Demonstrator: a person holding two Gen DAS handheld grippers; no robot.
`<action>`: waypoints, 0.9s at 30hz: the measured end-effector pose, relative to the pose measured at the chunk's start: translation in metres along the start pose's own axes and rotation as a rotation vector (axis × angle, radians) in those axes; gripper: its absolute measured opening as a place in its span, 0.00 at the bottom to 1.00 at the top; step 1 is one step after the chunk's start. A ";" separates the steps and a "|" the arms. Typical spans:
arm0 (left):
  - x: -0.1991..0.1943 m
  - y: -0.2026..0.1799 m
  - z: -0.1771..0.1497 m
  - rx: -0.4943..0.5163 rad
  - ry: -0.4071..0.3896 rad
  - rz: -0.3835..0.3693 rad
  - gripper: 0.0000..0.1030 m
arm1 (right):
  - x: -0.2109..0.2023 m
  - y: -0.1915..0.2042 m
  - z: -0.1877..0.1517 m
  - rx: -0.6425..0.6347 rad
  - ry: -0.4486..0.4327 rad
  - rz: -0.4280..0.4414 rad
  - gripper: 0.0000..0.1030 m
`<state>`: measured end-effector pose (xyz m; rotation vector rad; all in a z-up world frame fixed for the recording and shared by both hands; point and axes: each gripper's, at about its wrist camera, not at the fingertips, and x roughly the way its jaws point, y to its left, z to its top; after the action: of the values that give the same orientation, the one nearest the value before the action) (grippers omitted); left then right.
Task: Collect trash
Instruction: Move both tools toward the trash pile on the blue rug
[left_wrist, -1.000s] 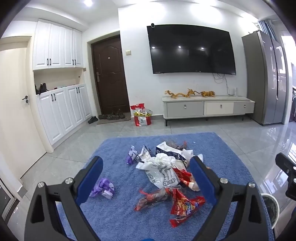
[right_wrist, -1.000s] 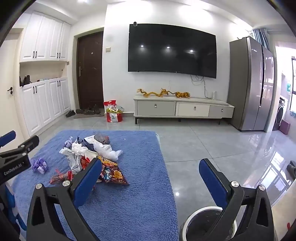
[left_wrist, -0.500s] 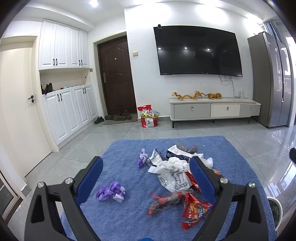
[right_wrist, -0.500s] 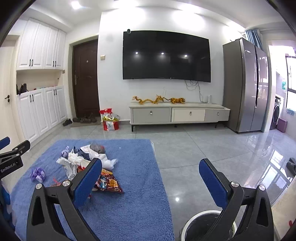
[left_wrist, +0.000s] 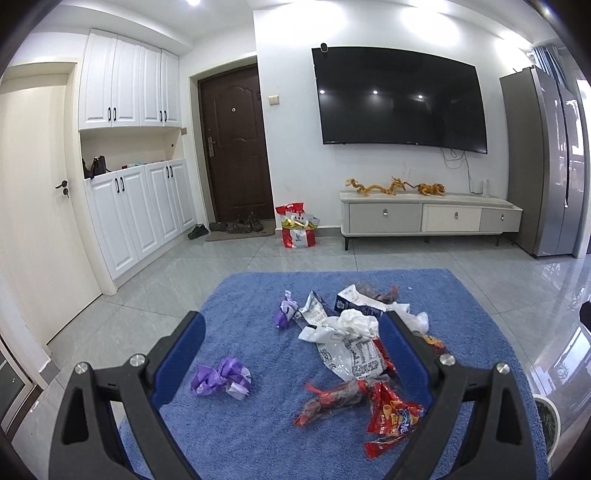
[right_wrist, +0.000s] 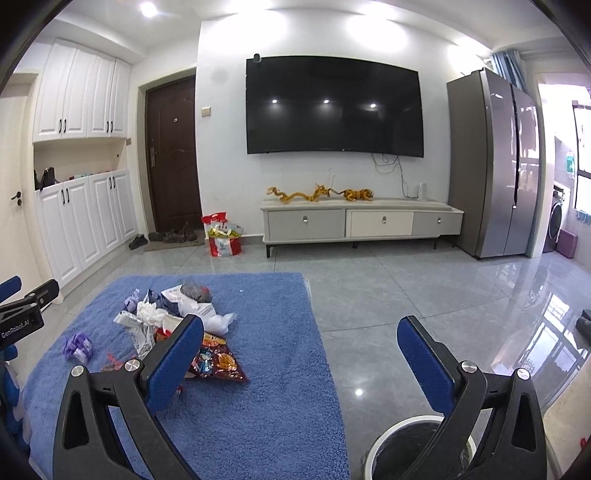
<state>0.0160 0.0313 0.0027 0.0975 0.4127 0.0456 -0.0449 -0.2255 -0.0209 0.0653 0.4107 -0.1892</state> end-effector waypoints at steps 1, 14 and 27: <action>0.001 -0.001 -0.001 0.006 0.001 0.005 0.92 | -0.004 -0.002 0.002 -0.001 0.000 0.003 1.00; 0.017 -0.003 -0.007 0.021 0.020 0.005 0.92 | 0.011 0.014 0.001 -0.039 0.044 0.023 1.00; 0.051 0.005 -0.013 -0.004 0.112 -0.056 0.92 | 0.043 0.026 0.002 -0.077 0.107 0.058 0.91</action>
<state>0.0571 0.0409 -0.0292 0.0799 0.5267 -0.0032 -0.0005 -0.2069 -0.0358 0.0115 0.5215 -0.1131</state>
